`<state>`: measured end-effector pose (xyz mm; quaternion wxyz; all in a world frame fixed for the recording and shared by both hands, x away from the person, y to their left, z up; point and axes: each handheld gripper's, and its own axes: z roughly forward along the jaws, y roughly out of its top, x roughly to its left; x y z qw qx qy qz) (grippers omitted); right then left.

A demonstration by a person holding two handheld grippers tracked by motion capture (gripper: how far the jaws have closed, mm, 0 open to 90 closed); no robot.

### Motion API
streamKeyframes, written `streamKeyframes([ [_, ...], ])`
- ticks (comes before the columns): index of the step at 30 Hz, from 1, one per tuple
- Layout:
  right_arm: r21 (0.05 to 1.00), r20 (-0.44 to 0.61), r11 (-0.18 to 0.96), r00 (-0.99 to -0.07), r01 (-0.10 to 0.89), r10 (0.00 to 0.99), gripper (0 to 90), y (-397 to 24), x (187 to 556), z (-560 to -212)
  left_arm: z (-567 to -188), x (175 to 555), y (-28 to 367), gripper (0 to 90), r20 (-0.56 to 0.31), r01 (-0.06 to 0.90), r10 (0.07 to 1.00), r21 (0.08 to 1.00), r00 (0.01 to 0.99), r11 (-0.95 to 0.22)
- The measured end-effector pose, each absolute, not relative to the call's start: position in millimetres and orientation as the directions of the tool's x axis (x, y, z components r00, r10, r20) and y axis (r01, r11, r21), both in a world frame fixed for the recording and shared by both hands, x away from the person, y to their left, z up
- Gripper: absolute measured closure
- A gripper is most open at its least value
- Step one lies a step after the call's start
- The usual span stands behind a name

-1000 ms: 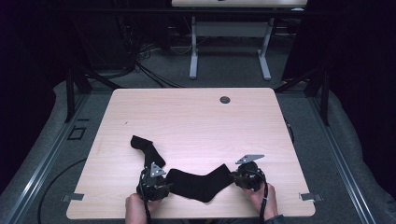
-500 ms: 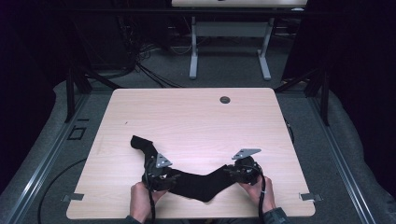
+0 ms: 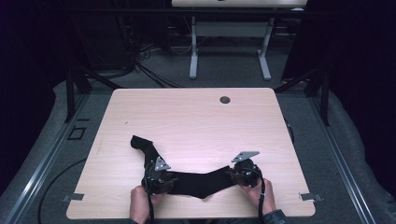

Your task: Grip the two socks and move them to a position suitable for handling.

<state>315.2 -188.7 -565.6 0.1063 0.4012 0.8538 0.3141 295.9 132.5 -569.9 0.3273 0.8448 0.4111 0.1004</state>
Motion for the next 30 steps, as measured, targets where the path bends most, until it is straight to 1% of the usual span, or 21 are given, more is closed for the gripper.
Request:
streamKeyframes([
  [9,0.621,0.084,0.478,-0.659,0.621,0.748,77.7,-196.6,304.5,-565.9,-571.4,283.1,127.4,63.2,-0.105,0.611,0.743,0.649,0.662,-0.453],
  [13,0.622,0.081,0.473,-0.652,0.624,0.754,77.6,-199.8,299.2,-566.2,-572.8,279.7,128.4,63.5,-0.121,0.606,0.733,0.659,0.670,-0.446],
  [21,0.629,0.087,0.462,-0.647,0.626,0.758,76.7,-201.9,288.0,-566.9,-572.6,274.5,128.9,63.8,-0.110,0.589,0.714,0.659,0.692,-0.469],
  [22,0.629,0.087,0.462,-0.647,0.626,0.758,76.7,-201.9,288.0,-566.9,-572.6,274.5,128.9,63.5,-0.110,0.589,0.714,0.659,0.692,-0.469],
  [24,0.627,0.085,0.463,-0.646,0.626,0.759,75.2,-201.3,287.4,-566.6,-572.5,274.7,128.8,59.7,-0.116,0.586,0.707,0.660,0.697,-0.470],
  [25,0.643,0.104,0.445,-0.647,0.623,0.755,63.9,-202.1,286.8,-565.7,-570.9,273.8,129.1,51.5,-0.112,0.577,0.705,0.671,0.700,-0.466],
  [26,0.654,0.104,0.430,-0.636,0.623,0.764,57.8,-203.7,285.9,-563.8,-569.0,272.6,130.6,42.4,-0.112,0.568,0.706,0.687,0.699,-0.453],
  [27,0.654,0.104,0.430,-0.636,0.623,0.764,57.8,-203.7,285.9,-563.8,-569.0,272.6,130.6,33.8,-0.112,0.568,0.706,0.687,0.699,-0.453],
  [28,0.684,0.104,0.400,-0.625,0.610,0.774,53.7,-206.4,285.1,-562.3,-565.4,271.3,133.4,33.8,-0.113,0.560,0.710,0.704,0.695,-0.436],
  [29,0.707,0.109,0.374,-0.614,0.601,0.782,48.2,-211.0,284.3,-558.7,-561.9,270.5,136.4,28.4,-0.112,0.553,0.713,0.716,0.692,-0.425],
  [30,0.716,0.110,0.343,-0.584,0.608,0.805,35.3,-221.3,286.1,-554.4,-556.1,270.1,141.3,21.1,-0.121,0.559,0.725,0.725,0.678,-0.403],
])
